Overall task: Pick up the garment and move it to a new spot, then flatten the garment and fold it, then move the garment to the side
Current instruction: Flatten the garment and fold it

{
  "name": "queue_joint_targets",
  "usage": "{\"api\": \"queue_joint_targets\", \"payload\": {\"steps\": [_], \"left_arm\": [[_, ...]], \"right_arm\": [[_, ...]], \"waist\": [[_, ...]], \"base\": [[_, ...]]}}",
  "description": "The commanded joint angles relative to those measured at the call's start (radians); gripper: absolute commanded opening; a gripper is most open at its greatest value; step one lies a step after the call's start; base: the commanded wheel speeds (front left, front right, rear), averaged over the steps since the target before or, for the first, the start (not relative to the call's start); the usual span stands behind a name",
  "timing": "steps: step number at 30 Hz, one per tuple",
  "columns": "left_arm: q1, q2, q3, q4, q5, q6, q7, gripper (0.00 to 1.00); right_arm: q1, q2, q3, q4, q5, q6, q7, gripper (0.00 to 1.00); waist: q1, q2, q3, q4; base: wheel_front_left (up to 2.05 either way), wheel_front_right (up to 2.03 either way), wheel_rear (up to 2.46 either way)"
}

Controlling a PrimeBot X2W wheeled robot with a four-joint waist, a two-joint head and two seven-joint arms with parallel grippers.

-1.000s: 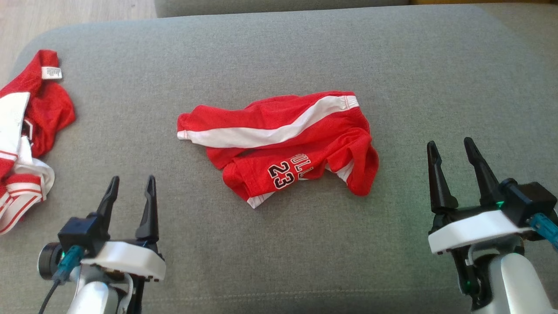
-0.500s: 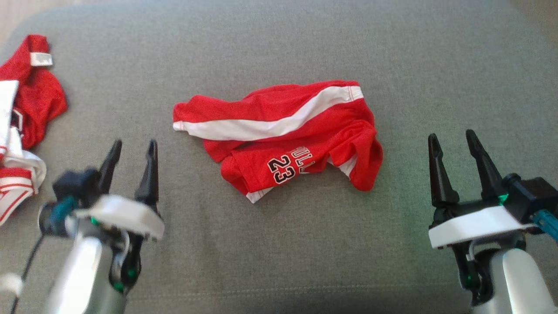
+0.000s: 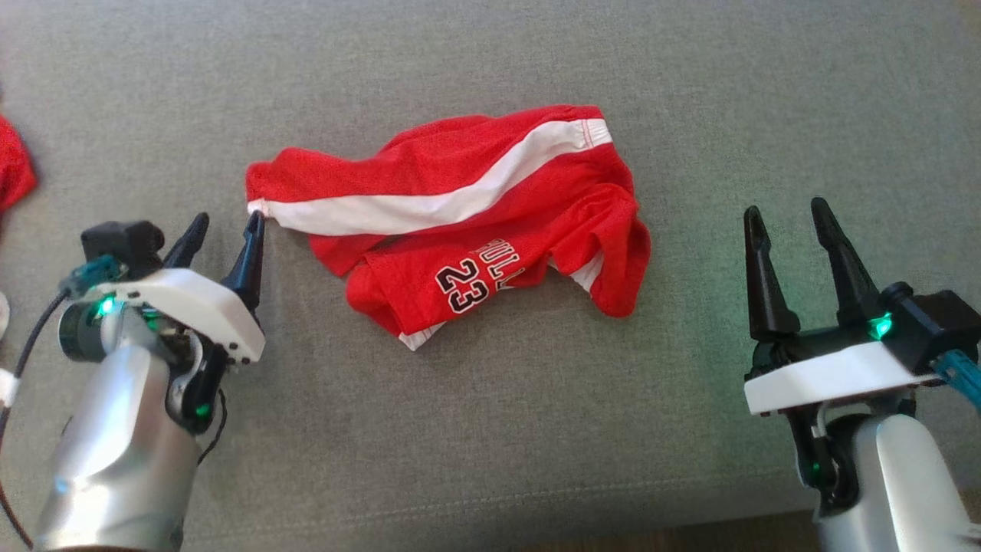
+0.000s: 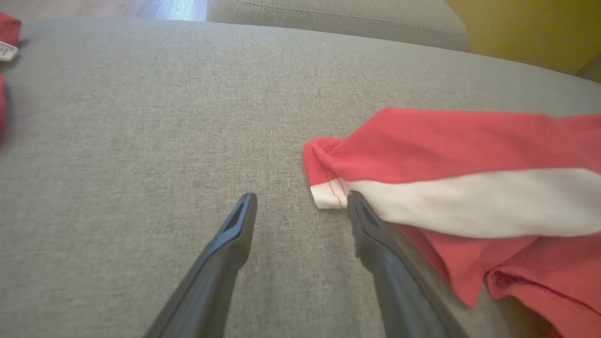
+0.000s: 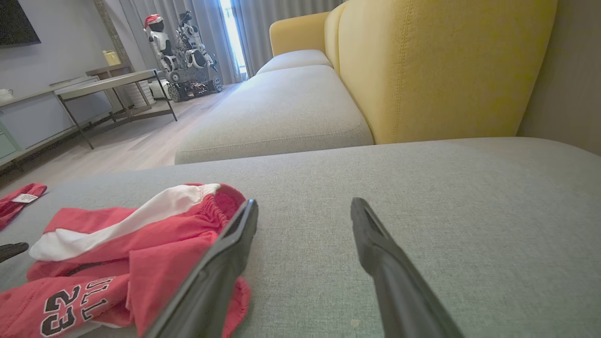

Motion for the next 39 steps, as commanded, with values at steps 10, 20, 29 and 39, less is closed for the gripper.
{"api": "queue_joint_targets", "payload": {"steps": [10,20,29,39], "left_arm": [[-0.125,0.047,-0.007,0.108,-0.032,-0.031,-0.022,1.0],[-0.148,0.056,-0.107,0.165,-0.072,-0.039,0.023,0.0],[-0.142,0.061,-0.131,0.133,-0.083,-0.036,-0.069,0.0],[-0.164,0.022,-0.164,0.071,-0.071,-0.029,-0.107,0.0]], "right_arm": [[-0.055,-0.004,0.027,-0.018,0.015,0.004,-0.026,1.0],[-0.065,-0.004,0.017,-0.002,0.023,0.004,-0.035,1.0],[-0.1,-0.004,0.0,0.018,0.039,0.004,-0.018,1.0],[-0.255,-0.097,0.116,0.085,0.14,0.004,0.167,1.0]], "waist": [[0.0,0.0,0.038,-0.02],[0.0,0.0,0.052,-0.027],[0.0,0.0,0.047,-0.003],[0.0,0.0,0.064,0.102]], "base": [[0.0,0.0,0.0],[0.0,0.0,0.0],[0.0,0.0,0.0],[0.0,0.0,0.0]]}}
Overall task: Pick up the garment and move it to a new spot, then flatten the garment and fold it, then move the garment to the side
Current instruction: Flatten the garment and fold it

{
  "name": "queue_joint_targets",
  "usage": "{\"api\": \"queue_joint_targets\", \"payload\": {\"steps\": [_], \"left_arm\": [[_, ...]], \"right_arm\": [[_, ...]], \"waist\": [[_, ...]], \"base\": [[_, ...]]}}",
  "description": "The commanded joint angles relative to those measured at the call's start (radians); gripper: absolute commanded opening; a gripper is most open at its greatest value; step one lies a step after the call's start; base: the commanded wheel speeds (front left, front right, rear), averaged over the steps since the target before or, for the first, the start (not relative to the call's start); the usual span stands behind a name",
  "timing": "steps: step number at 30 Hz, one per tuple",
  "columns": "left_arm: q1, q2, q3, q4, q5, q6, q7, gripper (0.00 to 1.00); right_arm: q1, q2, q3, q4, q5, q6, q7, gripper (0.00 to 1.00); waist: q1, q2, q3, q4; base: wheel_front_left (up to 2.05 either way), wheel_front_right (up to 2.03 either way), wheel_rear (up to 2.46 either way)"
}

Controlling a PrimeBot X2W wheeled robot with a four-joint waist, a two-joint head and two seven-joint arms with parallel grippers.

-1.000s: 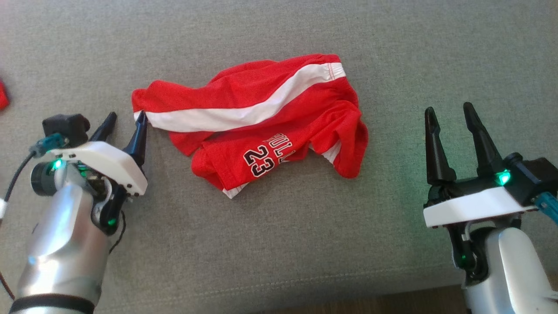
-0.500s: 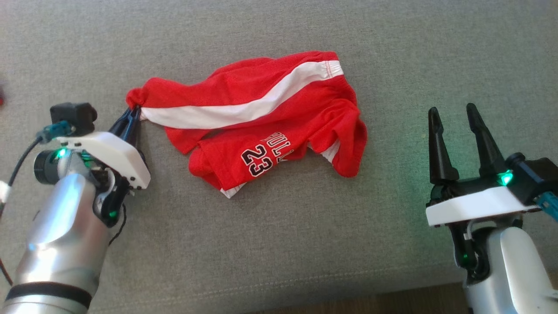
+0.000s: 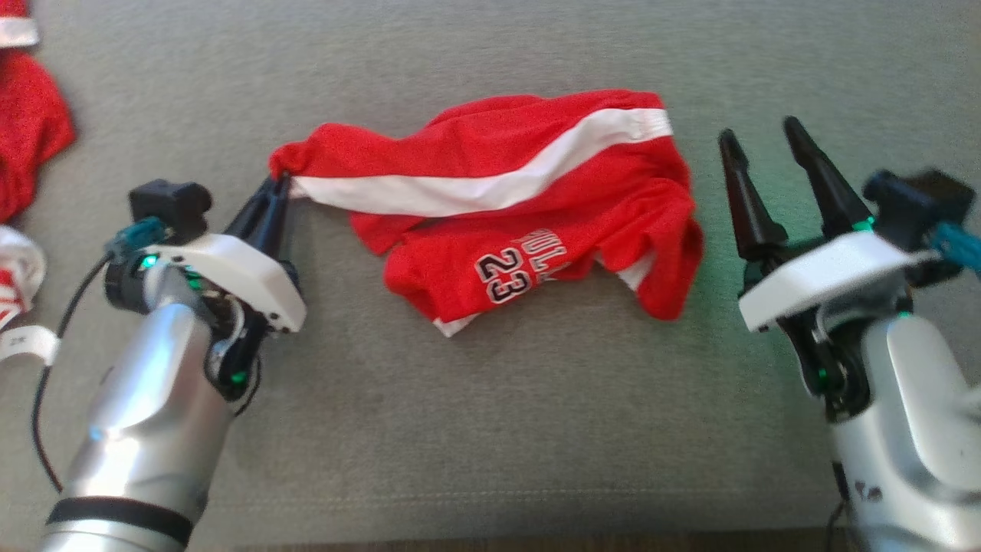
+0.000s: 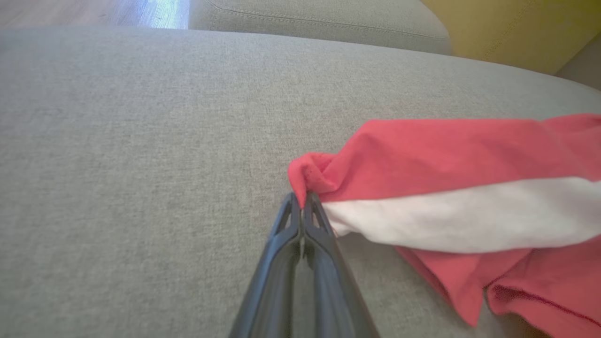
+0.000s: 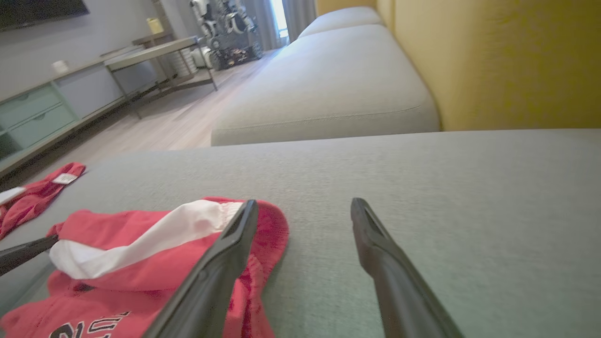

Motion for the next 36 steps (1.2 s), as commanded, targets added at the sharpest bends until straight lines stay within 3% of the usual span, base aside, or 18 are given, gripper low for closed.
{"api": "queue_joint_targets", "payload": {"steps": [1,7,8,9,11,15,21,28,36], "left_arm": [[-0.028,0.022,0.02,-0.033,0.01,0.003,-0.012,0.0],[-0.04,-0.003,0.004,-0.042,0.012,0.003,-0.03,0.0],[-0.042,-0.009,-0.001,-0.044,0.012,0.002,-0.039,0.0],[-0.044,-0.011,-0.003,-0.045,0.012,0.002,-0.043,0.0],[-0.046,-0.013,-0.004,-0.05,0.013,0.001,-0.053,0.0],[-0.047,-0.007,0.006,-0.068,0.014,0.005,-0.071,0.0],[-0.054,0.022,0.044,-0.168,0.028,0.027,-0.088,0.0],[-0.097,0.07,0.103,-0.436,0.041,0.078,-0.08,0.0],[-0.149,0.112,0.128,-0.735,0.063,0.149,0.022,0.0]], "right_arm": [[-0.043,-0.017,0.051,-0.022,0.028,0.004,0.034,1.0],[-0.104,-0.066,0.115,0.017,0.09,0.004,0.137,1.0],[-0.118,-0.077,0.127,0.033,0.11,0.004,0.168,0.95],[-0.124,-0.083,0.128,0.039,0.116,0.004,0.178,0.51],[-0.13,-0.084,0.124,0.052,0.136,0.004,0.2,0.02],[-0.14,-0.084,0.115,0.04,0.169,0.004,0.199,0.0],[-0.159,-0.111,0.093,-0.032,0.159,0.004,0.091,0.0],[-0.179,-0.145,0.063,-0.19,0.128,0.004,-0.055,0.0],[-0.166,-0.154,0.01,-0.347,0.11,0.004,-0.088,0.0]], "waist": [[0.0,0.0,0.009,0.038],[0.0,0.0,0.018,0.081],[0.0,0.0,0.019,0.09],[0.0,0.0,0.02,0.095],[0.0,0.0,0.02,0.099],[0.0,0.0,0.019,0.098],[0.0,0.0,-0.011,0.074],[0.0,0.0,-0.084,0.043],[0.0,0.0,-0.148,0.007]], "base": [[0.0,0.0,0.0],[0.0,0.0,0.0],[0.0,0.0,0.0],[0.0,0.0,0.0],[0.0,0.0,0.0],[0.0,0.0,0.0],[0.0,0.0,0.0],[0.0,0.0,0.0],[0.0,0.0,0.0]]}}
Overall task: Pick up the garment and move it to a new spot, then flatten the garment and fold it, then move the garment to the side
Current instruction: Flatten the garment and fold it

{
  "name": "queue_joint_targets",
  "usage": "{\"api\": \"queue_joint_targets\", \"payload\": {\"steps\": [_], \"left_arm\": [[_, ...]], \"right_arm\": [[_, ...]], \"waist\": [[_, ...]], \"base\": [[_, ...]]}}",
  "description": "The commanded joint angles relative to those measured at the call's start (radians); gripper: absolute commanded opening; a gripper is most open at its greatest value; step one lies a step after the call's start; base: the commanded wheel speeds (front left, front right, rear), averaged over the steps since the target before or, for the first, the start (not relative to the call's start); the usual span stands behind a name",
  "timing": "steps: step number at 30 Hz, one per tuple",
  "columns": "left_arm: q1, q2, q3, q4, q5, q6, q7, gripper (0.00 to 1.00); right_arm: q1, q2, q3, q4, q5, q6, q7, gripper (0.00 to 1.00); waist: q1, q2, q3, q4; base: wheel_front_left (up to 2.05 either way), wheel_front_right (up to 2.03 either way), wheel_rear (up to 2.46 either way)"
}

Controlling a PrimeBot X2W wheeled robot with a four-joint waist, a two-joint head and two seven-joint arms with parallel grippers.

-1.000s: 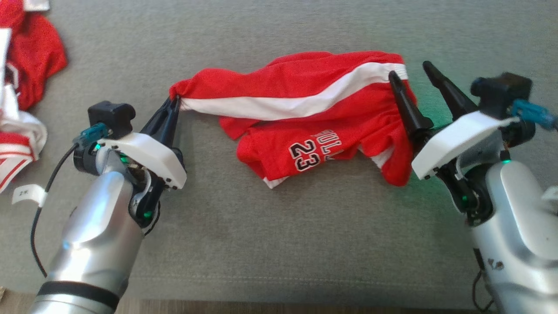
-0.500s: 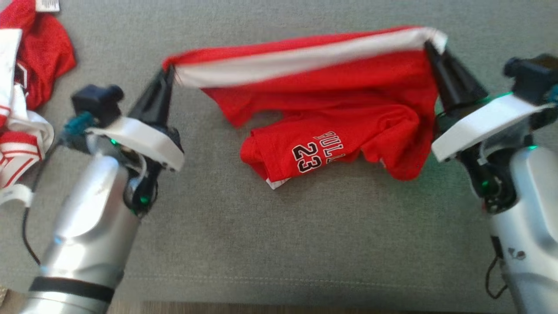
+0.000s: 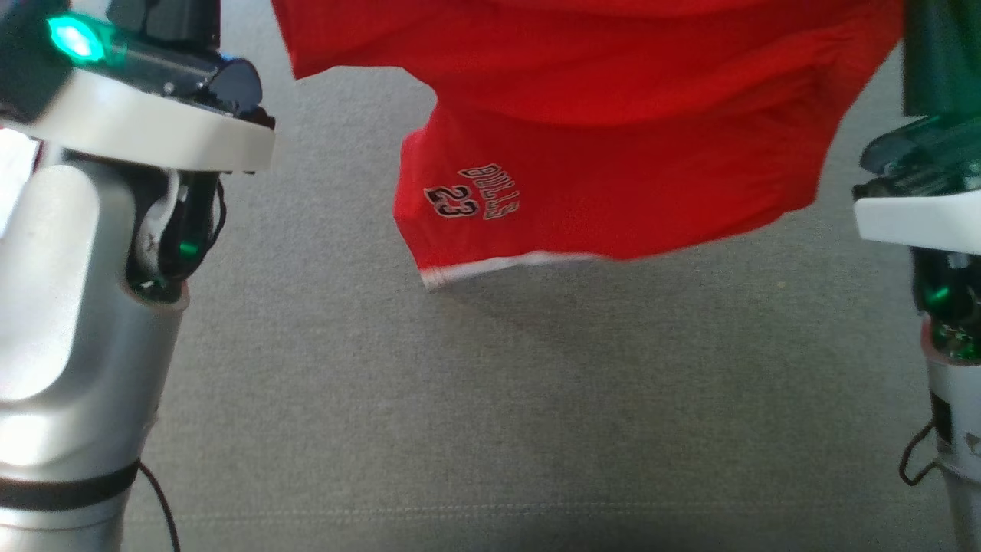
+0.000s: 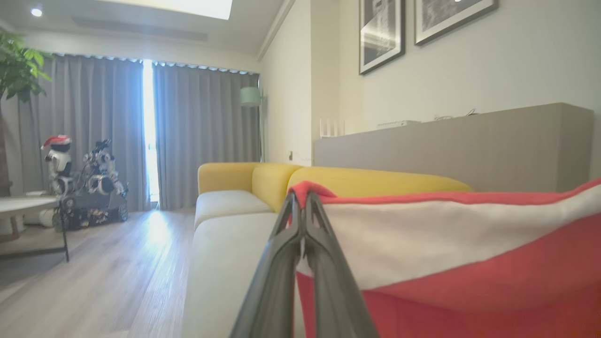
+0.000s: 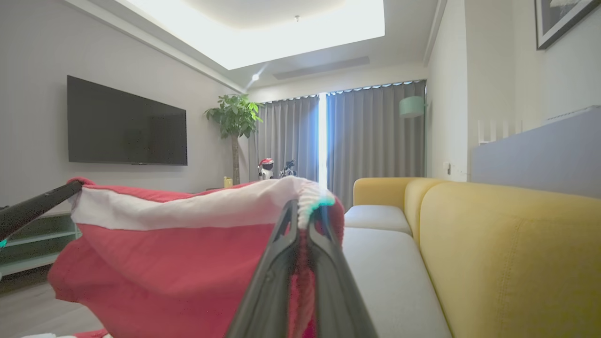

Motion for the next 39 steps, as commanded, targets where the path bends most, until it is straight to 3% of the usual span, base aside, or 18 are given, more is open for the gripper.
{"api": "queue_joint_targets", "payload": {"steps": [1,7,14,21,22,26,34,39], "left_arm": [[-0.045,0.048,0.044,-0.082,0.009,0.015,0.038,0.0],[-0.048,0.051,0.045,-0.131,-0.024,0.024,0.108,0.0],[-0.184,0.022,0.034,0.011,-0.052,-0.02,0.113,0.0],[-0.493,-0.048,0.015,0.348,-0.017,-0.067,0.011,0.0],[-0.577,-0.066,0.007,0.45,-0.002,-0.077,-0.022,0.0],[-0.691,-0.101,-0.01,0.648,0.018,-0.094,-0.065,0.0],[-0.686,-0.201,-0.025,1.008,-0.045,-0.126,-0.058,0.0],[-0.614,-0.234,-0.013,1.133,-0.108,-0.139,-0.068,0.0]], "right_arm": [[-0.003,-0.008,-0.004,-0.056,0.001,0.004,0.007,0.0],[-0.011,-0.005,-0.016,-0.052,0.035,0.004,0.028,0.0],[-0.17,-0.015,-0.005,0.069,0.095,0.004,0.015,0.0],[-0.494,0.014,0.029,0.348,0.113,0.004,-0.081,0.0],[-0.581,0.03,0.047,0.447,0.104,0.004,-0.133,0.0],[-0.712,0.083,0.089,0.666,0.099,0.004,-0.233,0.0],[-0.805,0.193,0.173,1.133,0.096,0.004,-0.258,0.0],[-0.793,0.22,0.261,1.277,0.139,0.004,-0.222,0.0]], "waist": [[0.0,0.0,-0.02,-0.02],[0.0,0.0,-0.011,-0.05],[0.0,0.0,0.049,-0.062],[0.0,0.0,0.104,-0.056],[0.0,0.0,0.104,-0.056],[0.0,0.0,0.086,-0.056],[0.0,0.0,0.116,-0.028],[0.0,0.0,0.148,-0.016]], "base": [[0.0,0.0,0.0],[0.0,0.0,0.0],[0.0,0.0,0.0],[0.0,0.0,0.0],[0.0,0.0,0.0],[0.0,0.0,0.0],[0.0,0.0,0.0],[0.0,0.0,0.0]]}}
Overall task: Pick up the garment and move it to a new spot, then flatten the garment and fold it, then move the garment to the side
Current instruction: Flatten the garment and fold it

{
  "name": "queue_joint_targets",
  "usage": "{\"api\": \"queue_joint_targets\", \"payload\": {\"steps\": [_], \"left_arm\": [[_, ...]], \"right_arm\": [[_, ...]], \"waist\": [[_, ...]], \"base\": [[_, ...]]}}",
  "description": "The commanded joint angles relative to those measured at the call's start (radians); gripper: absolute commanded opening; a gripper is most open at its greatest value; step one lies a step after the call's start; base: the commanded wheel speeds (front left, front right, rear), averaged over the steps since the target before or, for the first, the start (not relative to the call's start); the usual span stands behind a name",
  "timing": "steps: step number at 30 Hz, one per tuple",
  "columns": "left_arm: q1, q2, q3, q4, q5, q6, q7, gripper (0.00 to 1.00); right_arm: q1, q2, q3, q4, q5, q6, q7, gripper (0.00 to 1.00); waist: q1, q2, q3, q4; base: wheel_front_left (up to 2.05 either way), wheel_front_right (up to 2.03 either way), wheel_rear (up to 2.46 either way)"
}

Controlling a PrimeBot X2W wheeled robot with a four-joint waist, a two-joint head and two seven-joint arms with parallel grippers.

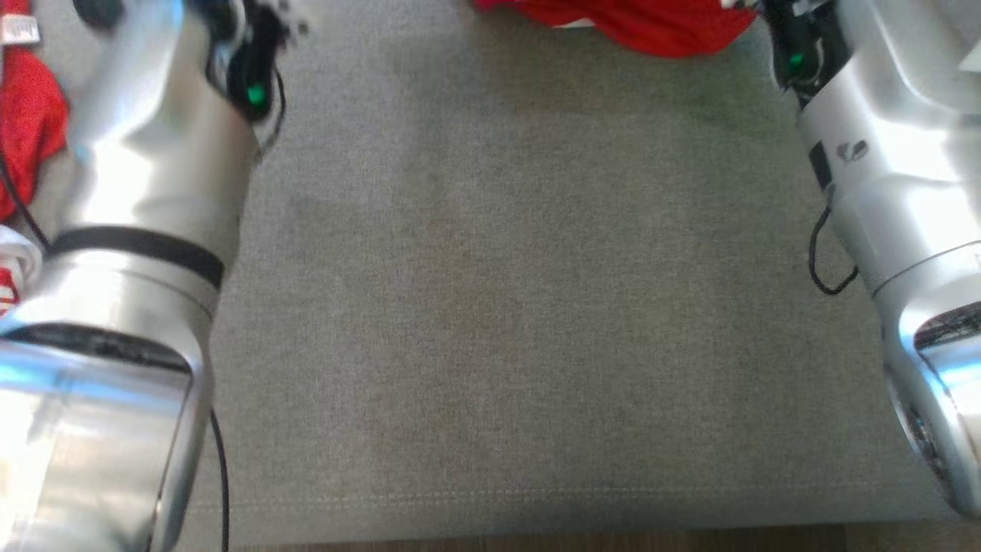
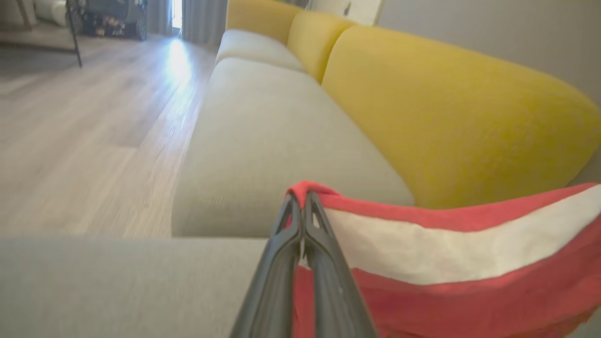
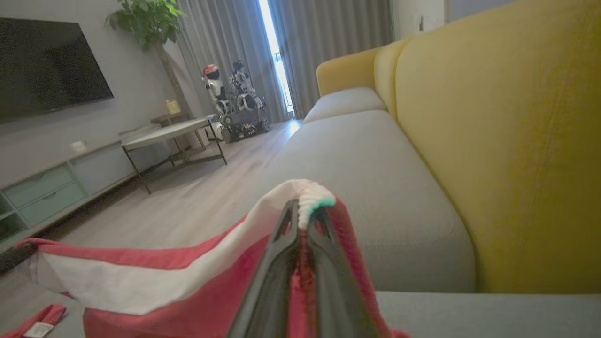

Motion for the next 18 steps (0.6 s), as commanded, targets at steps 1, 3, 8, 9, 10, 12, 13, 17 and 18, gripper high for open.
{"api": "queue_joint_targets", "payload": {"steps": [1,3,8,9,10,12,13,17,18], "left_arm": [[-0.028,0.03,0.023,-0.017,-0.019,-0.006,-0.012,0.0],[0.002,0.026,0.016,-0.003,-0.024,-0.009,-0.021,0.0],[0.102,0.026,0.043,-0.078,-0.04,-0.012,-0.037,0.0],[0.136,0.031,0.056,-0.118,-0.035,-0.012,-0.038,0.0],[0.177,0.035,0.063,-0.156,-0.023,-0.012,-0.038,0.0],[0.272,0.047,0.089,-0.239,-0.003,-0.012,-0.038,0.0],[0.324,0.052,0.101,-0.281,0.01,-0.012,-0.038,0.0],[0.486,0.059,0.129,-0.414,0.051,-0.011,-0.038,0.0],[0.541,0.061,0.138,-0.458,0.061,-0.009,-0.038,0.0]], "right_arm": [[-0.006,0.028,0.024,-0.015,0.019,0.004,0.015,0.0],[0.015,0.03,0.059,-0.008,0.042,0.004,0.024,0.0],[0.111,0.012,0.134,-0.048,0.115,0.004,0.034,0.0],[0.141,0.003,0.149,-0.062,0.127,0.004,0.033,0.0],[0.177,-0.002,0.157,-0.08,0.15,0.004,0.035,0.0],[0.253,-0.018,0.184,-0.118,0.177,0.004,0.039,0.0],[0.295,-0.025,0.193,-0.141,0.194,0.004,0.041,0.0],[0.419,-0.061,0.218,-0.22,0.221,0.004,0.039,0.0],[0.461,-0.07,0.224,-0.254,0.231,0.004,0.039,0.0]], "waist": [[-0.0001,0.0,0.015,0.001],[-0.0001,0.0,0.019,-0.001],[-0.0001,0.0,0.013,-0.009],[-0.0001,0.0,0.005,-0.011],[-0.0001,0.0,-0.006,-0.011],[-0.0001,0.0,-0.028,-0.021],[-0.0001,0.0,-0.041,-0.024],[-0.0001,0.0,-0.075,-0.03],[-0.0001,0.0,-0.083,-0.032]], "base": [[0.0,0.0,0.0],[0.0,0.0,0.0],[0.0,0.0,0.0],[0.0,0.0,0.0],[0.0,0.0,0.0],[0.0,0.0,0.0],[0.0,0.0,0.0],[0.0,0.0,0.0],[0.0,0.0,0.0]]}}
